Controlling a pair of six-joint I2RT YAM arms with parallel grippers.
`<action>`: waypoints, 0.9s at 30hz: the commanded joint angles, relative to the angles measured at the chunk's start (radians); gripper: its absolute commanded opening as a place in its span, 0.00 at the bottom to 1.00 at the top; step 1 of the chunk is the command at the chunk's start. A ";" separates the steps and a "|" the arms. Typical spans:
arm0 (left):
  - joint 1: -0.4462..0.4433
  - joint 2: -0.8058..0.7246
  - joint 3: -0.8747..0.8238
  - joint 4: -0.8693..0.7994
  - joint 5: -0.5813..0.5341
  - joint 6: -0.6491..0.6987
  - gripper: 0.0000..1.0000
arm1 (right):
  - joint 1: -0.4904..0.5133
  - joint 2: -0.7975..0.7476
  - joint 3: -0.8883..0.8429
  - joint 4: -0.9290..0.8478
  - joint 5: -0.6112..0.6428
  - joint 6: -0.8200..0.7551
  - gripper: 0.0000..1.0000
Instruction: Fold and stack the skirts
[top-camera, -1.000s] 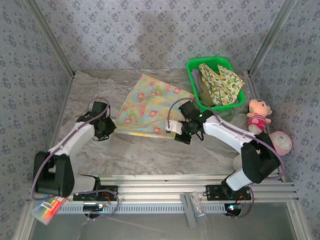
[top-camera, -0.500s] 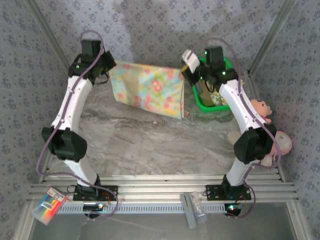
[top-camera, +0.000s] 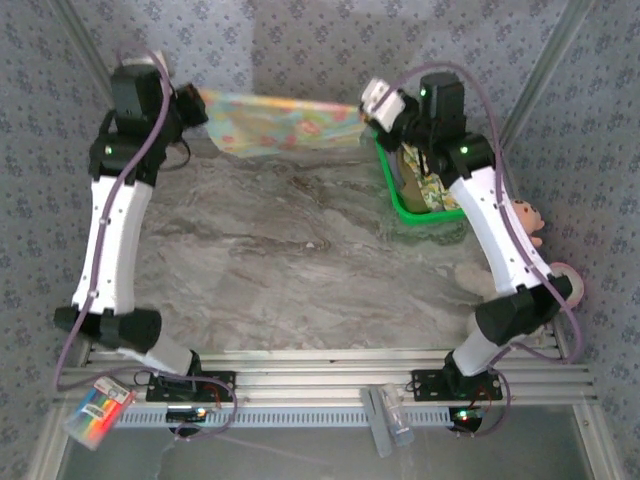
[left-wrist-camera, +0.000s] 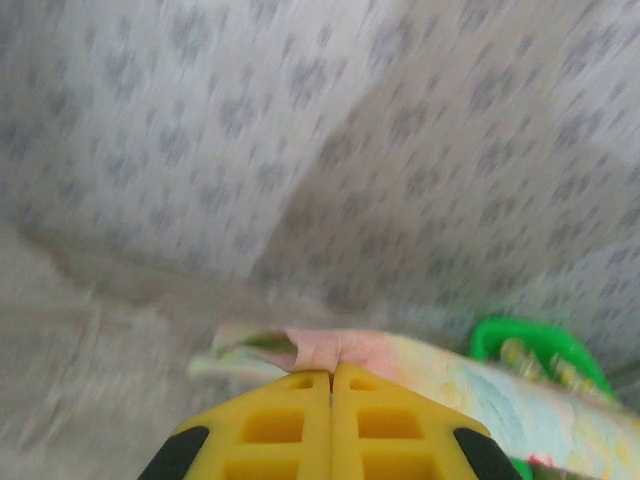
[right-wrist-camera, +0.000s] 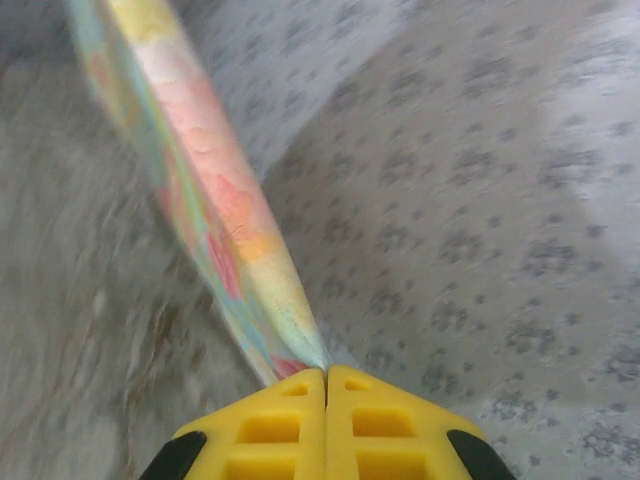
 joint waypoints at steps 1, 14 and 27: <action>0.008 -0.137 -0.305 0.054 -0.065 -0.084 0.00 | 0.085 -0.072 -0.239 -0.032 0.089 -0.213 0.00; 0.020 -0.597 -1.324 -0.074 -0.055 -0.524 0.00 | 0.438 -0.033 -0.826 -0.141 -0.105 0.093 0.00; 0.026 -0.920 -1.364 -0.291 -0.184 -0.701 0.82 | 0.302 -0.061 -0.805 0.115 -0.392 0.436 0.95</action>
